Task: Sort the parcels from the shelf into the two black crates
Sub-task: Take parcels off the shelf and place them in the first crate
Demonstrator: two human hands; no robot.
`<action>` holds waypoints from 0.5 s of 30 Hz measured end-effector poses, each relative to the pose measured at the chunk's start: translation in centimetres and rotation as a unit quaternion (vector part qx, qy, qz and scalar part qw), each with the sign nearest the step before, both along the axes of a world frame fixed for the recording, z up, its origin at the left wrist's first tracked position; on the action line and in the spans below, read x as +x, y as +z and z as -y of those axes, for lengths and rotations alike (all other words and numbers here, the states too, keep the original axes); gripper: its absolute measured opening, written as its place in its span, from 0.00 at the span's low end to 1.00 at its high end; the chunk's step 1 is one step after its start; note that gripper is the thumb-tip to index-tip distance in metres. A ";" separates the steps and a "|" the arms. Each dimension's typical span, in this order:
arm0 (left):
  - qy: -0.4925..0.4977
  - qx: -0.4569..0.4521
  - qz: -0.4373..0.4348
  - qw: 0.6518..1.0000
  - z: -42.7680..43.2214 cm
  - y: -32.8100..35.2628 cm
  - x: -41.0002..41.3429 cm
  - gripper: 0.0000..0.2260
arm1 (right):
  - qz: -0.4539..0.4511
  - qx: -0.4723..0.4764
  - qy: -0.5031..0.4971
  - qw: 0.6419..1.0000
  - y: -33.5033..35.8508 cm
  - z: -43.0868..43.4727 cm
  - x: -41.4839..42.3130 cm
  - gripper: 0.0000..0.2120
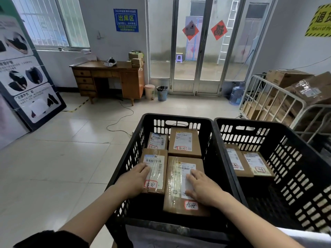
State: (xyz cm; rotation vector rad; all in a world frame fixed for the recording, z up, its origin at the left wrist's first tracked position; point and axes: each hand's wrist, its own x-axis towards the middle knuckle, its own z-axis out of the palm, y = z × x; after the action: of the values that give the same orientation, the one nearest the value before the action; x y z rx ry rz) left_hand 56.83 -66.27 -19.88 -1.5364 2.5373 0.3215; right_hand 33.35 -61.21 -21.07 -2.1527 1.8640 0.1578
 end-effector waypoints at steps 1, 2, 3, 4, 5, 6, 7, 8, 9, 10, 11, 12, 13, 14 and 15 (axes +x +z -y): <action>0.000 -0.001 0.003 1.000 0.0 0.0 0.0 0.31 | 0.001 0.001 -0.001 1.000 0.1 -0.1 0.1 0.29; -0.002 -0.004 0.006 1.000 -0.1 0.0 0.0 0.32 | 0.001 0.002 -0.003 1.000 0.2 -0.2 0.1 0.29; -0.002 -0.006 0.011 1.000 -0.1 0.0 0.0 0.32 | 0.002 0.003 -0.006 1.000 0.4 -0.2 0.2 0.30; -0.001 -0.009 0.015 1.000 -0.1 0.0 0.0 0.32 | 0.002 0.005 -0.008 1.000 0.5 -0.3 0.2 0.29; 0.003 -0.010 0.018 1.000 -0.1 0.0 0.0 0.32 | 0.000 0.007 -0.009 1.000 0.5 -0.3 0.2 0.29; 0.007 -0.012 0.020 1.000 -0.2 0.1 0.0 0.33 | -0.004 0.006 -0.011 1.000 0.6 -0.4 0.2 0.29; 0.012 -0.013 0.019 1.000 -0.3 0.4 -0.1 0.33 | -0.006 0.004 -0.013 1.000 0.7 -0.4 0.2 0.29; 0.016 -0.016 0.016 1.000 -0.4 0.7 -0.1 0.32 | -0.006 0.000 -0.018 1.000 0.8 -0.5 0.2 0.29; 0.020 -0.019 0.012 1.000 -0.5 1.0 -0.1 0.32 | -0.003 -0.005 -0.024 1.000 0.9 -0.7 0.1 0.29; 0.022 -0.024 0.008 0.999 -0.7 1.3 0.0 0.31 | 0.001 -0.009 -0.031 0.999 1.1 -0.9 0.1 0.30; 0.025 -0.029 0.001 0.999 -0.9 1.6 0.1 0.30 | 0.005 -0.013 -0.034 0.999 1.3 -1.2 0.0 0.30; 0.026 -0.036 -0.008 0.999 -1.2 1.8 0.2 0.28 | 0.006 -0.019 -0.033 0.999 1.5 -1.5 -0.1 0.30; 0.028 -0.044 -0.016 0.999 -1.4 1.9 0.3 0.27 | 0.005 -0.026 -0.029 0.999 1.7 -1.8 -0.1 0.30; 0.030 -0.051 -0.022 0.998 -1.6 2.0 0.5 0.26 | 0.004 -0.032 -0.026 0.999 1.9 -2.2 -0.2 0.31; 0.031 -0.055 -0.026 0.998 -1.9 2.1 0.6 0.26 | 0.003 -0.037 -0.025 0.999 2.1 -2.6 -0.2 0.31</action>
State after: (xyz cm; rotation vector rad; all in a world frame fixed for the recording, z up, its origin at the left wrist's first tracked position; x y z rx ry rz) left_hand 57.41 -64.37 -17.78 -1.6707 2.5905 0.2357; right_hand 33.16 -58.64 -18.99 -2.1490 1.9471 0.0728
